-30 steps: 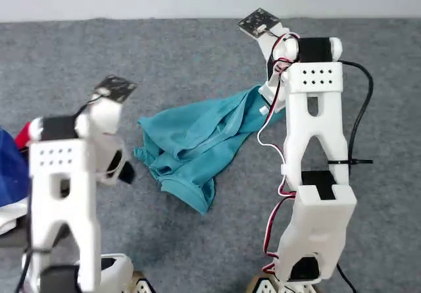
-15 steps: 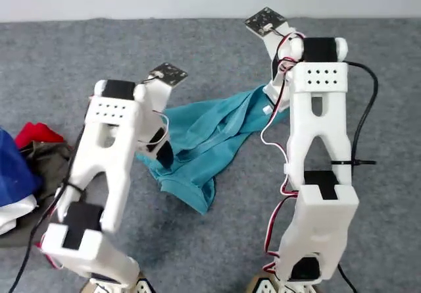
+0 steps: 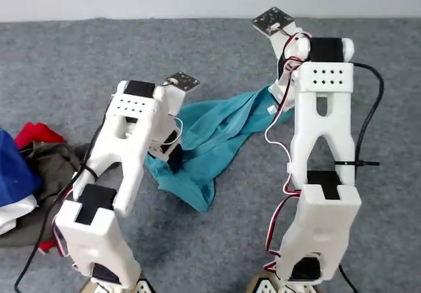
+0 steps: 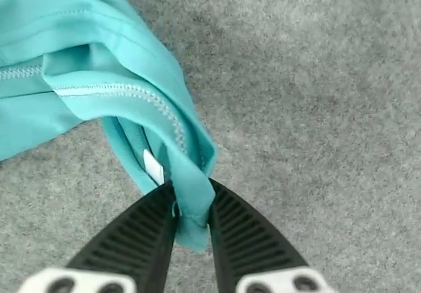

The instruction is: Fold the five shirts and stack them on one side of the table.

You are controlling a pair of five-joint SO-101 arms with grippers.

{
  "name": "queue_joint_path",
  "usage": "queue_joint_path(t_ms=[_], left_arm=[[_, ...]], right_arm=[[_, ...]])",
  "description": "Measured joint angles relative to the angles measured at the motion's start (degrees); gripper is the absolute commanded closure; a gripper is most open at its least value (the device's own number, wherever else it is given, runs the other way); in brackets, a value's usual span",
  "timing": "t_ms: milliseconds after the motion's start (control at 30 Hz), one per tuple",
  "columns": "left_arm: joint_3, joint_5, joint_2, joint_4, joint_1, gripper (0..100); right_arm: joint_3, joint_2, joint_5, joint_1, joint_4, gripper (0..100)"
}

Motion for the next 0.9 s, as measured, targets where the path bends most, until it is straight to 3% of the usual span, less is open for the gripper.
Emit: queue_joint_path(t_ms=[900], left_arm=[[-4.40,0.00,1.58,-0.53,1.14,84]], right_arm=[[0.00,0.00,0.00,0.00,0.00,98.9]])
